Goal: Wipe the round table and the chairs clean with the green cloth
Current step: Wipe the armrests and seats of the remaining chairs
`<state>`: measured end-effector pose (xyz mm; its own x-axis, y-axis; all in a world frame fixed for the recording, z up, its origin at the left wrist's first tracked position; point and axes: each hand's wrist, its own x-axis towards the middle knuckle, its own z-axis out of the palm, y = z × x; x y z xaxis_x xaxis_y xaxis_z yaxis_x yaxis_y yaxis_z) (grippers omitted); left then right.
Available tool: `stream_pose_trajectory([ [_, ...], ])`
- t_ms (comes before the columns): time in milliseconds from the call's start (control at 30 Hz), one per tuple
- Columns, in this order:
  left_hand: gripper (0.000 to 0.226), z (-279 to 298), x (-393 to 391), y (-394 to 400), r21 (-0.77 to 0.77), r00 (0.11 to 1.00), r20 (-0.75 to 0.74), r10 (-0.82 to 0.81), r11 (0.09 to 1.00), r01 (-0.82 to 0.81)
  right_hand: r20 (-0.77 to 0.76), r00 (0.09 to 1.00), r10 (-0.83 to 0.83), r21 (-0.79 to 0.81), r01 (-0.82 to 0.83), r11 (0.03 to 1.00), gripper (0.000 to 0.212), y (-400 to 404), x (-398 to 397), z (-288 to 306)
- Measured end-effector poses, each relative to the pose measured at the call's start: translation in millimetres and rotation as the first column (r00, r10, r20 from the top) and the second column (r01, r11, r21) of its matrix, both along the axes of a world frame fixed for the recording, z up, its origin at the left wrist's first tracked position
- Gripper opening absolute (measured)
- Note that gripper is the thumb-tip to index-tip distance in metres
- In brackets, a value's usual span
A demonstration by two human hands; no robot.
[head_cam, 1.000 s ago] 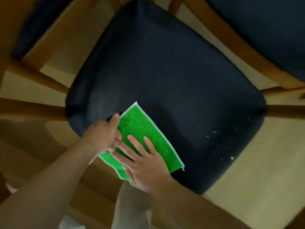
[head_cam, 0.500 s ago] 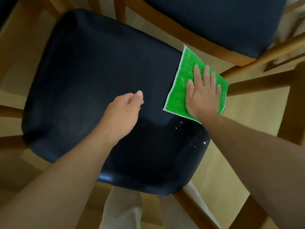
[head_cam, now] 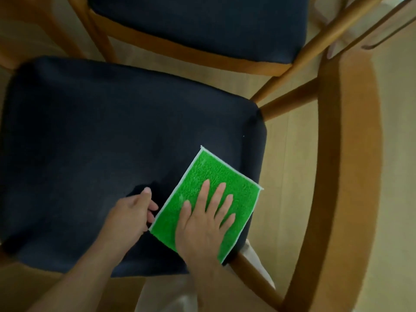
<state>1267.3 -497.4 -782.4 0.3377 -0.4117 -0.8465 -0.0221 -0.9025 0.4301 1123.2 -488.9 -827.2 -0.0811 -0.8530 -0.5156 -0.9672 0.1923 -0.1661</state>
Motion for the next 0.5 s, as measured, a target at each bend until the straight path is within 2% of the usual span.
stream_pose_trajectory([
  [133,0.044,-4.7,5.5,-12.0,-0.008,0.998,0.038,-0.049,0.999,0.049,-0.004,0.971,-0.241,-0.194,0.235,0.952,0.069,-84.6,22.3,-10.0],
  [233,0.042,-7.1,6.0,-17.2,0.000,0.984,0.077,-0.163,0.986,0.164,0.016,0.952,-0.305,-0.250,0.299,0.921,0.068,-162.1,7.3,-21.4],
  [300,0.041,-6.7,4.4,-15.9,0.020,0.969,0.111,-0.221,0.975,0.220,0.040,0.956,-0.290,-0.281,0.290,0.915,0.065,-188.7,-8.8,-24.1],
  [400,0.033,-4.0,4.8,-11.6,0.026,0.971,0.084,-0.222,0.975,0.221,0.111,0.950,-0.293,-0.288,0.313,0.905,0.058,-158.5,-26.1,-18.2],
  [500,0.031,0.5,3.8,-12.3,0.038,0.976,0.028,-0.215,0.976,0.214,0.074,0.821,-0.566,-0.168,0.570,0.804,0.060,-55.2,-33.2,-3.1],
])
